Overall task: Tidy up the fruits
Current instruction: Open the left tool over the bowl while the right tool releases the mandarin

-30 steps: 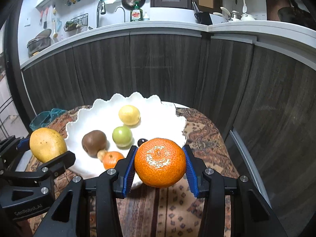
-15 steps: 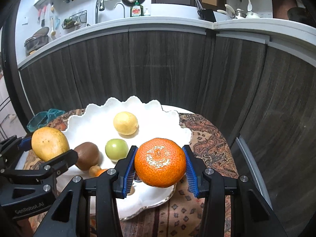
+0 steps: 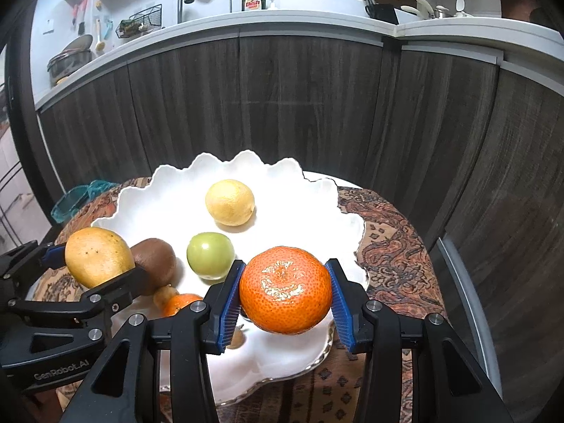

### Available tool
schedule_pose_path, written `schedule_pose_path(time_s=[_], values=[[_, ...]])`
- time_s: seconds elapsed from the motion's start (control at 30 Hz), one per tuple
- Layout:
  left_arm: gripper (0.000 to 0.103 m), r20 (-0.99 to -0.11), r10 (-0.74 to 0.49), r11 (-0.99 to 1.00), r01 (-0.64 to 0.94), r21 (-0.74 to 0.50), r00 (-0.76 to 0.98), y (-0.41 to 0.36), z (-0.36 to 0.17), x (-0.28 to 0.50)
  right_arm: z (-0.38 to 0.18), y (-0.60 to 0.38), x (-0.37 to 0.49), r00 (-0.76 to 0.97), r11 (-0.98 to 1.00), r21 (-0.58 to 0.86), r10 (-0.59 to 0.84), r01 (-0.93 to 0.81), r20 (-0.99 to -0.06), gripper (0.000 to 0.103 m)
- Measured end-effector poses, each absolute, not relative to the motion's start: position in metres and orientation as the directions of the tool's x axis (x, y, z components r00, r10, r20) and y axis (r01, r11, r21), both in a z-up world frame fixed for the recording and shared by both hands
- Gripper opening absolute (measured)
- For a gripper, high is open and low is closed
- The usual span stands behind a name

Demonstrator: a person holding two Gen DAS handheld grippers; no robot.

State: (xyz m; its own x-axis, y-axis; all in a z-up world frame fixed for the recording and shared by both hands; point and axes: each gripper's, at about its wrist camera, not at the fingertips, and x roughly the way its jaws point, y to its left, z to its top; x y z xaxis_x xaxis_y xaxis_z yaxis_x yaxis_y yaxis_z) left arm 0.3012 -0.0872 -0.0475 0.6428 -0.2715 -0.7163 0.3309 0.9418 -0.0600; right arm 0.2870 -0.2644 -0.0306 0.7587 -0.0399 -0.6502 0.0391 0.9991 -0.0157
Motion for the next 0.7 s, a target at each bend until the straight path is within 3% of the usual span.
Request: schedule_pose_path(time_s=[0.1, 0.17, 0.23, 0.3, 0.4, 0.7], values=[[0.079, -0.725, -0.273, 0.942, 0.329, -0.067, 0.633, -0.088, -0.050, 0.301, -0.030, -0.265, 0.286, 0.763, 0.999, -0.013, -0.037, 0.038, -0.646, 0.049], [0.084, -0.714, -0.257, 0.946, 0.319, -0.049, 0.652, -0.088, -0.047, 0.299, -0.027, -0.265, 0.284, 0.776, 0.998, -0.025, -0.055, 0.050, -0.629, 0.065], [0.097, -0.698, -0.238, 0.953, 0.302, -0.032, 0.676, -0.086, -0.042, 0.296, -0.023, -0.265, 0.280, 0.791, 0.995, -0.052, -0.097, 0.083, -0.603, 0.081], [0.098, -0.683, -0.226, 0.956, 0.293, -0.019, 0.695, -0.084, -0.038, 0.293, -0.019, -0.267, 0.277, 0.802, 0.991, -0.070, -0.133, 0.113, -0.582, 0.088], [0.102, -0.674, -0.205, 0.960, 0.279, 0.001, 0.710, -0.084, -0.035, 0.291, -0.018, -0.270, 0.275, 0.804, 0.989, -0.065, -0.143, 0.130, -0.577, 0.092], [0.103, -0.665, -0.165, 0.972, 0.236, 0.018, 0.729, -0.079, -0.034, 0.285, -0.015, -0.272, 0.269, 0.799, 0.984, -0.072, -0.172, 0.160, -0.576, 0.096]])
